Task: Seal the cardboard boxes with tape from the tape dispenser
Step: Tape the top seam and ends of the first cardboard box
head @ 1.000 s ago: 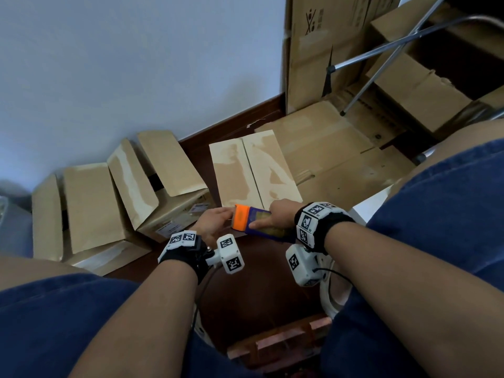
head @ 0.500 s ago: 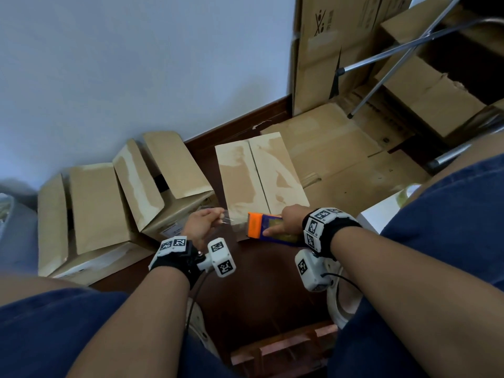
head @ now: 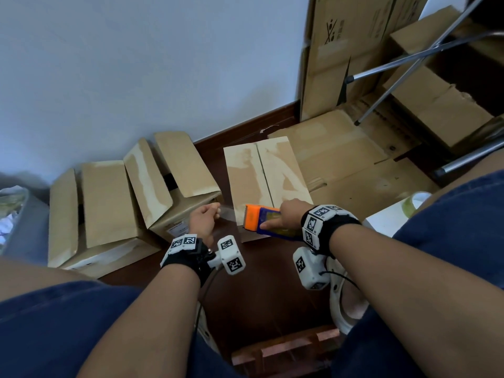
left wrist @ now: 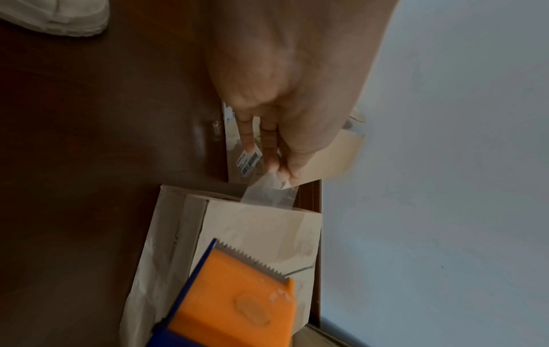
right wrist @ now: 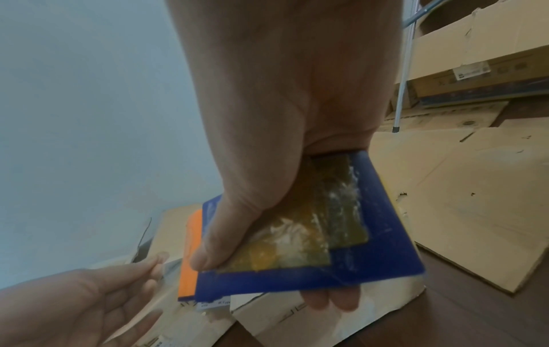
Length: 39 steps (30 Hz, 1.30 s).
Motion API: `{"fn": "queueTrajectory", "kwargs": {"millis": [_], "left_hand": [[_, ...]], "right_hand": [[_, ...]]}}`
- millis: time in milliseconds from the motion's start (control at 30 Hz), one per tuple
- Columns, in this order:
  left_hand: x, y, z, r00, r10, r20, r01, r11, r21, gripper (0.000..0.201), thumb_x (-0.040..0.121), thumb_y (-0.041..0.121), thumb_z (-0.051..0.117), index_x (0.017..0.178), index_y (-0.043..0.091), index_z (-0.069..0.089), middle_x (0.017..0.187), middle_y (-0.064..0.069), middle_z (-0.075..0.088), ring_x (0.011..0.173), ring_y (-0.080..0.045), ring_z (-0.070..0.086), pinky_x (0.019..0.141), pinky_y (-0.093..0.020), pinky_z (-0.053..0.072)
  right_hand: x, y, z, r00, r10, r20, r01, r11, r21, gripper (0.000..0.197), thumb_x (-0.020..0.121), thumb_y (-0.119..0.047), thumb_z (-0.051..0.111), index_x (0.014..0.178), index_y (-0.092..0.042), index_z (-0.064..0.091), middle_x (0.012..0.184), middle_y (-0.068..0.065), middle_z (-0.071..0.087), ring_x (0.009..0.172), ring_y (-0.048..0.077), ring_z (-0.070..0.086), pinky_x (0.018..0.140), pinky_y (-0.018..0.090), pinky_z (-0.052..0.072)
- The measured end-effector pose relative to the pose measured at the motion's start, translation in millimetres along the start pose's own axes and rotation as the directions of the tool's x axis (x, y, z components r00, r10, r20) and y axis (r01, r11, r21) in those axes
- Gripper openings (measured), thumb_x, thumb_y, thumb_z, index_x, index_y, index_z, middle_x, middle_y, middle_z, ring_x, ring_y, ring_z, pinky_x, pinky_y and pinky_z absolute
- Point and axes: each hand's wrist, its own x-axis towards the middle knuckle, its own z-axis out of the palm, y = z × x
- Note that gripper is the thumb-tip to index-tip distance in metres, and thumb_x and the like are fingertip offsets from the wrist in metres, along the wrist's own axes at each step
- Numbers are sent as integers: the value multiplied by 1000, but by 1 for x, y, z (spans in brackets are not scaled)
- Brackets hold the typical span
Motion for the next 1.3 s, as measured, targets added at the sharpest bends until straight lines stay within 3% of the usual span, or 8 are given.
{"fn": "queueTrajectory", "kwargs": {"millis": [233,433,600,767,1000,1100,1200,1300], "left_hand": [[-2,3,-3,1000,8,-12,-9,999,-51,15,96,13,55,97,7,68,73,1,59,68,-11,52,70,-23,46],[-3,0,6,999,32,-13,-32,999,-26,16,97,13,52,102,6,66,76,-1,59,71,-13,53,69,-25,45],[3,-7,10,999,17,-32,-18,1000,-20,15,96,16,55,88,16,68,85,-4,65,86,-19,60,99,-39,48],[4,-10,15,999,35,-21,-35,999,26,15,96,17,55,86,18,66,83,-1,64,84,-17,57,94,-37,48],[4,-15,15,999,48,20,-48,998,43,14,96,18,55,90,15,66,76,2,60,72,-10,51,84,-30,47],[0,-6,11,990,30,140,-26,999,-31,17,99,12,50,90,12,65,76,1,60,70,-8,53,78,-21,48],[-1,0,8,933,-68,354,61,998,31,19,101,17,46,93,13,64,90,-3,62,77,-9,56,84,-26,47],[-2,7,8,897,-126,424,71,987,143,20,102,24,44,90,18,60,107,-1,69,85,-10,59,87,-28,43]], "right_hand": [[-2,-1,1,1000,-10,5,10,1000,27,63,79,-74,53,71,-11,47,67,3,49,58,15,46,52,26,32],[-3,5,-3,1000,3,31,-3,1000,4,61,80,-73,53,74,-12,48,69,2,49,60,17,48,53,26,33],[-1,5,-4,999,14,33,-13,999,-46,63,80,-72,52,87,-10,51,69,2,48,61,16,47,52,25,34],[3,9,1,998,36,55,-34,999,-26,61,80,-74,51,71,-14,44,69,2,48,58,15,46,53,26,34],[4,18,-1,996,38,80,-36,999,-23,62,79,-73,53,82,-11,50,71,2,51,65,18,50,52,25,34],[5,29,0,997,26,68,-26,1000,4,60,80,-71,55,91,-12,53,72,2,51,64,18,50,52,26,34],[5,45,1,997,46,68,-48,998,30,59,79,-71,56,85,-12,54,72,3,51,62,20,48,55,28,33],[6,51,5,996,76,52,-78,996,38,59,78,-72,56,73,-14,49,65,1,46,57,17,44,53,27,30]]}}
